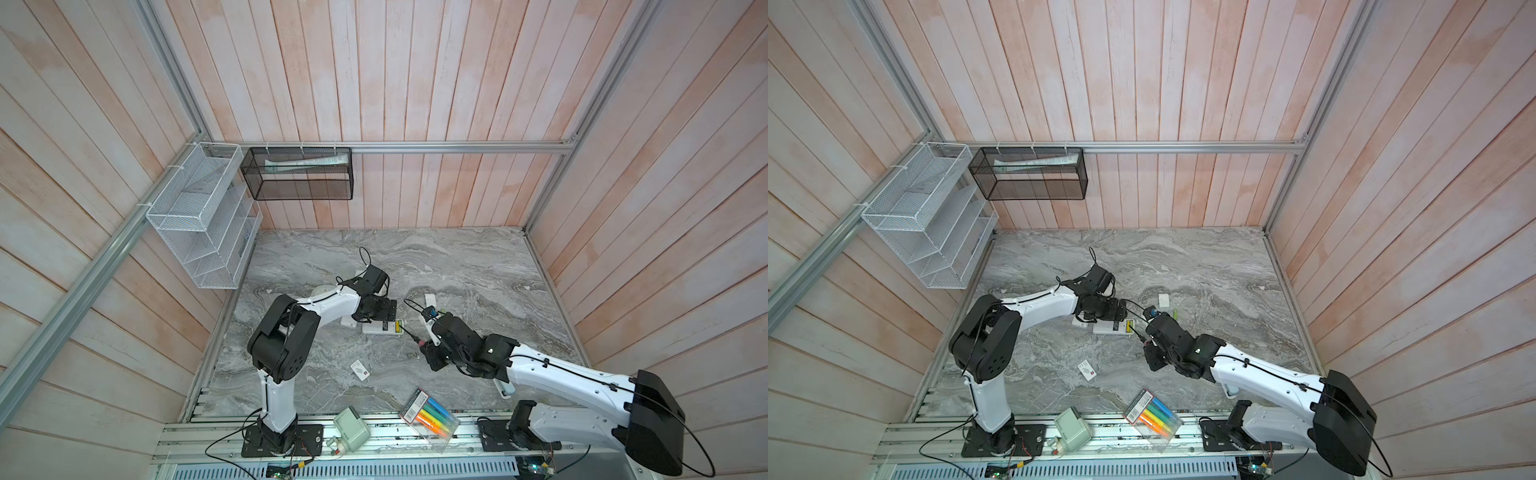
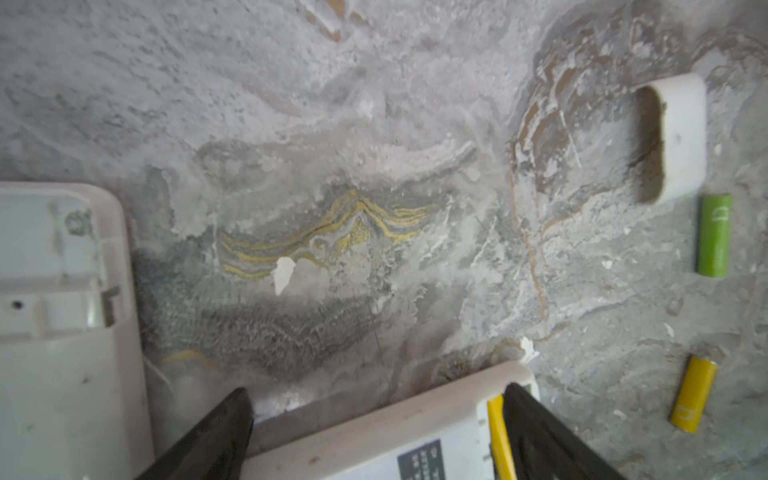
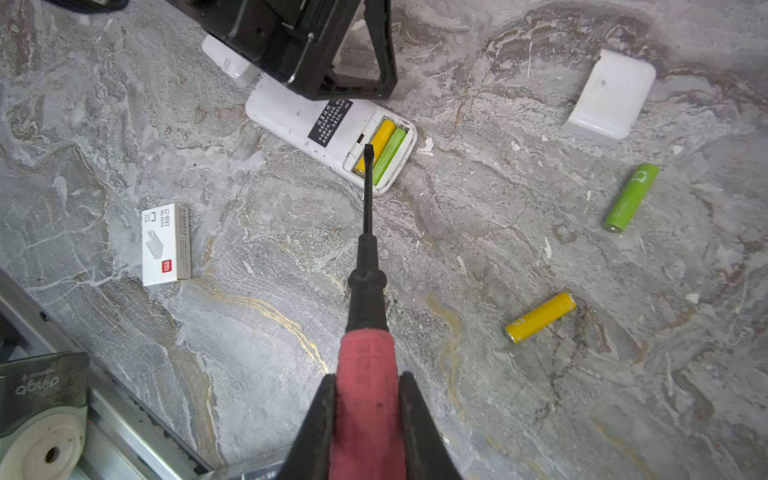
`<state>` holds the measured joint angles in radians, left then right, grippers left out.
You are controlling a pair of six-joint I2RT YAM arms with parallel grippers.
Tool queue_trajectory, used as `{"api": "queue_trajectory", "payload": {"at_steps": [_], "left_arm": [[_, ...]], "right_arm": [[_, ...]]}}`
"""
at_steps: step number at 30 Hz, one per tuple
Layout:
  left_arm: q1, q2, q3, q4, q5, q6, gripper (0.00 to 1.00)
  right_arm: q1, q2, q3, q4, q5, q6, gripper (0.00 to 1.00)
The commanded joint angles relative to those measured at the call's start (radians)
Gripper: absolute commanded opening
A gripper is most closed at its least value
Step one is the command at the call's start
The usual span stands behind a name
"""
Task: Unload the batteries from the remote control
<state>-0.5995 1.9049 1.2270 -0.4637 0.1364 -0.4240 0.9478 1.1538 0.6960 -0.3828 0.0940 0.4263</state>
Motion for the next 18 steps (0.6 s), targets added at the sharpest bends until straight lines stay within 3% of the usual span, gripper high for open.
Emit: {"api": "queue_trajectory", "payload": {"at_steps": [1,13,18], "left_arm": [[-0.016,-0.007,-0.044,-0.063,0.001,-0.029,0.95],[-0.028,-0.075,-0.118,-0.051,-0.005,-0.056,0.95],[-0.026,-0.110,-0.138,-0.033,-0.048,0.019,0.98]], "right_arm": [[-0.019,-0.014,-0.018,0.032,-0.022,0.011,0.00],[-0.029,0.021,-0.017,0.057,-0.057,0.003,0.00],[-0.047,0.045,-0.017,0.062,-0.058,0.012,0.00]]}}
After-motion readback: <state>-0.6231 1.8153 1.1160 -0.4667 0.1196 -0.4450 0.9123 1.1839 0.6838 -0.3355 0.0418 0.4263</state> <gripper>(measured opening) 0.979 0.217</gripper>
